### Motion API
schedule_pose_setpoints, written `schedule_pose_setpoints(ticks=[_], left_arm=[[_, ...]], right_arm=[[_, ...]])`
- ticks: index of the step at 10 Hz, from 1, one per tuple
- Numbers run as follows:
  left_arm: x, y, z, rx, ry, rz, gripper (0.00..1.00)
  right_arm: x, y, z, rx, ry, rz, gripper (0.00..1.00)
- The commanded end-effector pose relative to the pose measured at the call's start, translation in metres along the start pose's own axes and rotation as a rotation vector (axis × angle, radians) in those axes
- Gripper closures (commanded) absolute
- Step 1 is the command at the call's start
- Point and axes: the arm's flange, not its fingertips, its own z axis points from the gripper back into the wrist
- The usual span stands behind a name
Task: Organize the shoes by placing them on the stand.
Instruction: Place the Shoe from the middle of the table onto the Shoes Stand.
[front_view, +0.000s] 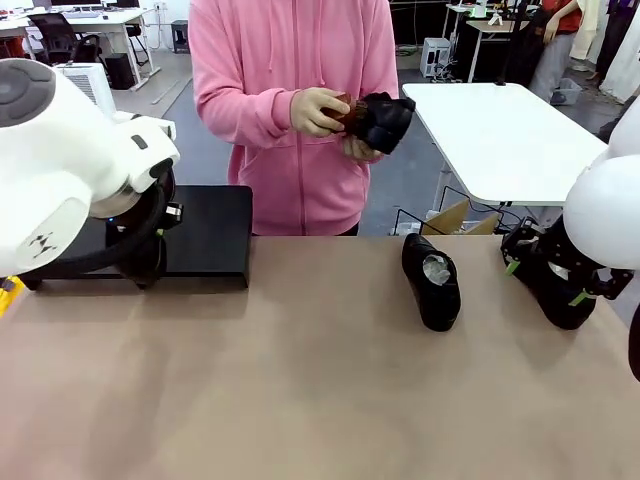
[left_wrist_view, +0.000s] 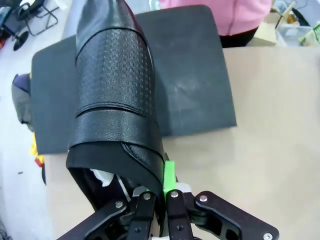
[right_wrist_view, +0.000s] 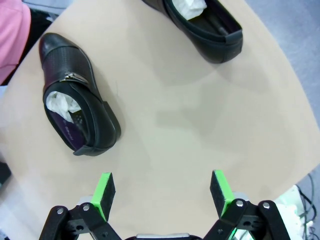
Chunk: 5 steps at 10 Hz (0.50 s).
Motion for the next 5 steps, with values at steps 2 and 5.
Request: schedule_pose_setpoints(ticks=[2,5], left_arm=[[0.044,-0.007,-0.054,0.020,-0.022,-0.050,1.00],[0.059,-0.005,-0.084,0.106,-0.010,-0.090,1.00]], right_arm=[[0.000,-0.001,-0.001,0.013,-0.005,0.004,0.00],[0.000,-0.001,-0.001,0.013,-0.005,0.004,0.00]])
